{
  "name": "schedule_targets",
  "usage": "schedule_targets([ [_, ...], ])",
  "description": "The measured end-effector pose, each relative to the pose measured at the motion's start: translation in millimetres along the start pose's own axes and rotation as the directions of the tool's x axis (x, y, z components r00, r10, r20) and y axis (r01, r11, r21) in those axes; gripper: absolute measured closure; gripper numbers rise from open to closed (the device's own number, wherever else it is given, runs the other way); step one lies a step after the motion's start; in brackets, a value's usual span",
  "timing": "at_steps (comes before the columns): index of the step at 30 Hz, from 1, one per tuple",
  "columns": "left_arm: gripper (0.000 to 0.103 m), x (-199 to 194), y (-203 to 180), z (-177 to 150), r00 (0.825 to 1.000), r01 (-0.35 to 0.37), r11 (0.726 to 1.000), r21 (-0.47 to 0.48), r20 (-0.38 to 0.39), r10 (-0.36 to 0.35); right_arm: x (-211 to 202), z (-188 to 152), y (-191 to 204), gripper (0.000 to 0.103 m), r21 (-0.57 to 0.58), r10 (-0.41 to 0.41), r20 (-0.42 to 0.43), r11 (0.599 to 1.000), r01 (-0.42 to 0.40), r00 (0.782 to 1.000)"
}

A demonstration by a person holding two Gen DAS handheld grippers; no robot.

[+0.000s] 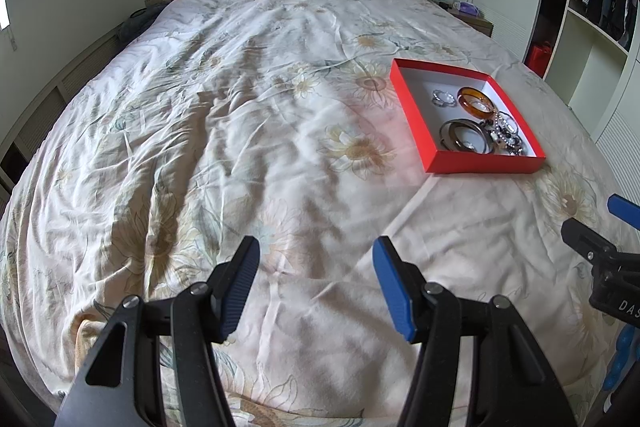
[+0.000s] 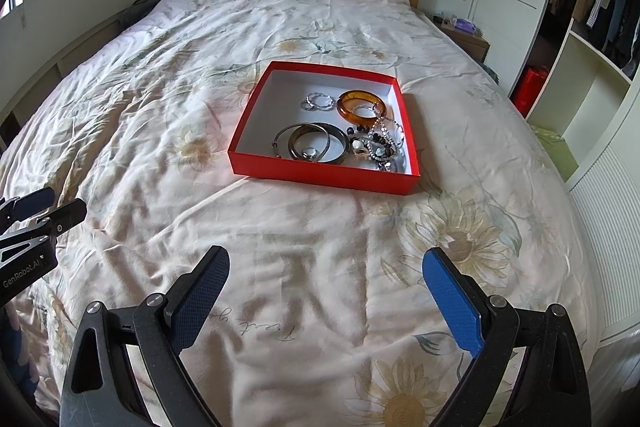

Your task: Organize jewelry

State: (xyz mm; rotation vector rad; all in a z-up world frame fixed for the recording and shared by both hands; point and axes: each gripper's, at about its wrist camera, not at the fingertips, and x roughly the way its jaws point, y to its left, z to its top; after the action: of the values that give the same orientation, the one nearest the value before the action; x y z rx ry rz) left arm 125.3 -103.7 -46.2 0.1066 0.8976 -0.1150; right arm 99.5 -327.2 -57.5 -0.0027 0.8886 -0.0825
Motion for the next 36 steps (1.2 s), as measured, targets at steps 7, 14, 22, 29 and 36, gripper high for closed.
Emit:
schedule_targets([
  [7, 0.046, 0.9, 0.0, -0.5, 1.000, 0.001, 1.000, -0.001, -0.001, -0.001, 2.8, -0.6, 0.3, 0.007, -0.005, 0.005, -0.006, 1.000, -0.005, 1.000],
  [14, 0.046, 1.0, -0.5, 0.7, 1.000, -0.001, 1.000, 0.000, -0.001, 0.001, 3.7, -0.1, 0.3, 0.007, -0.007, 0.008, -0.009, 1.000, -0.008, 1.000],
  [22, 0.046, 1.5, 0.9, -1.9, 1.000, -0.001, 1.000, -0.001, -0.002, 0.001, 4.4, -0.4, 0.8, 0.007, -0.007, 0.009, -0.011, 1.000, -0.009, 1.000],
  [29, 0.046, 1.3, 1.2, -1.8, 1.000, -0.001, 1.000, 0.000, -0.002, 0.001, 6.0, -3.0, 0.9, 0.007, -0.009, 0.011, -0.014, 1.000, -0.012, 1.000],
  [36, 0.046, 1.5, 0.9, -0.7, 1.000, 0.000, 1.000, -0.001, -0.004, 0.000, 6.3, -3.5, 1.7, 0.007, -0.008, 0.011, -0.015, 1.000, -0.011, 1.000],
])
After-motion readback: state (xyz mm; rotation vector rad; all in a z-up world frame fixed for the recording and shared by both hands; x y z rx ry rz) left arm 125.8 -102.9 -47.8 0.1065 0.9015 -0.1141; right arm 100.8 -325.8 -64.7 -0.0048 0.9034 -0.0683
